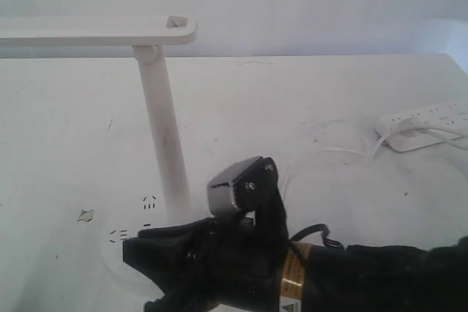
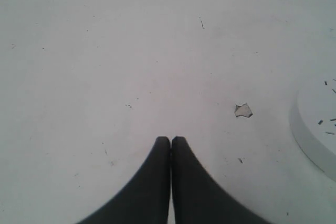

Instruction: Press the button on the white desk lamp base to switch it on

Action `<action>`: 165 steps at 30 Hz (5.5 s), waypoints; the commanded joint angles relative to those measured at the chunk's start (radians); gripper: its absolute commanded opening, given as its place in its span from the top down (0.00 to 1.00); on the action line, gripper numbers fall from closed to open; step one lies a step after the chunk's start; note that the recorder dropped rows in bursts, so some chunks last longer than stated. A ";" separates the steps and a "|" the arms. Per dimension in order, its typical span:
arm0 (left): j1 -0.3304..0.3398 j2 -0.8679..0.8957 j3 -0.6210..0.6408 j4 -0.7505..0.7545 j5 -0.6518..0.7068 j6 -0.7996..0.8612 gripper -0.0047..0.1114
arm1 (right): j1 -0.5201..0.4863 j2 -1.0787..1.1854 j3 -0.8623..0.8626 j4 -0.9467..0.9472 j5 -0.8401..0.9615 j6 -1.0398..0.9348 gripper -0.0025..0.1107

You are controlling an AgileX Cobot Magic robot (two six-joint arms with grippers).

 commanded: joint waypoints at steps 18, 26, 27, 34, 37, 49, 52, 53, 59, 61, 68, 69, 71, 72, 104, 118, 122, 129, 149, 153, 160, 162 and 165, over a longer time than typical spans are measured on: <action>-0.005 -0.004 0.003 -0.003 -0.006 0.000 0.96 | 0.008 0.101 -0.106 0.135 0.400 -0.227 0.98; -0.005 -0.004 0.003 -0.003 -0.006 0.000 0.96 | 0.008 0.101 -0.108 0.382 0.408 -0.351 0.98; -0.005 -0.004 0.003 -0.003 -0.006 0.000 0.96 | 0.008 0.101 -0.112 0.390 0.412 -0.357 0.98; -0.005 -0.004 0.003 -0.003 -0.006 0.000 0.96 | 0.008 0.143 -0.114 0.303 0.399 -0.357 0.98; -0.005 -0.004 0.003 -0.003 -0.006 0.000 0.96 | 0.008 0.162 -0.114 0.215 0.371 -0.350 0.98; -0.005 -0.004 0.003 -0.003 -0.006 0.000 0.96 | 0.008 0.211 -0.152 0.248 0.354 -0.359 0.98; -0.005 -0.004 0.003 -0.003 -0.006 0.000 0.96 | 0.008 0.234 -0.152 0.250 0.354 -0.359 0.98; -0.005 -0.004 0.003 -0.003 -0.006 0.000 0.96 | 0.008 0.239 -0.152 0.250 0.354 -0.359 0.98; -0.005 -0.004 0.003 -0.003 -0.006 0.000 0.96 | 0.008 0.246 -0.152 0.275 0.316 -0.361 0.98; -0.005 -0.004 0.003 -0.003 -0.006 0.000 0.96 | 0.008 0.246 -0.152 0.309 0.297 -0.371 0.98; -0.005 -0.004 0.003 -0.003 -0.006 0.000 0.96 | 0.008 0.246 -0.151 0.361 0.294 -0.385 0.98; -0.005 -0.004 0.003 -0.003 -0.006 0.000 0.96 | 0.008 0.246 -0.151 0.361 0.297 -0.385 0.98; -0.005 -0.004 0.003 -0.003 -0.006 0.000 0.96 | 0.008 0.246 -0.151 0.361 0.298 -0.382 0.98; -0.005 -0.004 0.003 -0.003 -0.006 0.000 0.96 | 0.008 0.246 -0.151 0.361 0.302 -0.380 0.98; -0.005 -0.004 0.003 -0.003 -0.006 0.000 0.96 | 0.008 0.246 -0.149 0.357 0.565 -0.369 0.98; -0.005 -0.004 0.003 -0.003 -0.006 0.000 0.96 | 0.012 0.195 -0.149 0.325 0.388 -0.360 0.98; -0.005 -0.004 0.003 -0.003 -0.006 0.000 0.96 | 0.028 0.199 -0.149 0.320 0.418 -0.372 0.98; -0.005 -0.004 0.003 -0.003 -0.006 0.000 0.96 | 0.030 0.199 -0.149 0.337 0.396 -0.372 0.98; -0.005 -0.004 0.003 -0.003 -0.006 0.000 0.96 | 0.030 0.229 -0.149 0.428 0.452 -0.396 0.98; -0.005 -0.004 0.003 -0.003 -0.006 0.000 0.96 | 0.030 0.252 -0.149 0.428 0.502 -0.394 0.98; -0.005 -0.004 0.003 -0.003 -0.006 0.000 0.96 | 0.030 0.282 -0.149 0.426 0.581 -0.392 0.98; -0.005 -0.004 0.003 -0.003 -0.006 0.000 0.96 | 0.030 0.282 -0.149 0.426 0.581 -0.392 0.98; -0.005 -0.004 0.003 -0.003 -0.006 0.000 0.96 | 0.030 0.282 -0.149 0.426 0.583 -0.387 0.98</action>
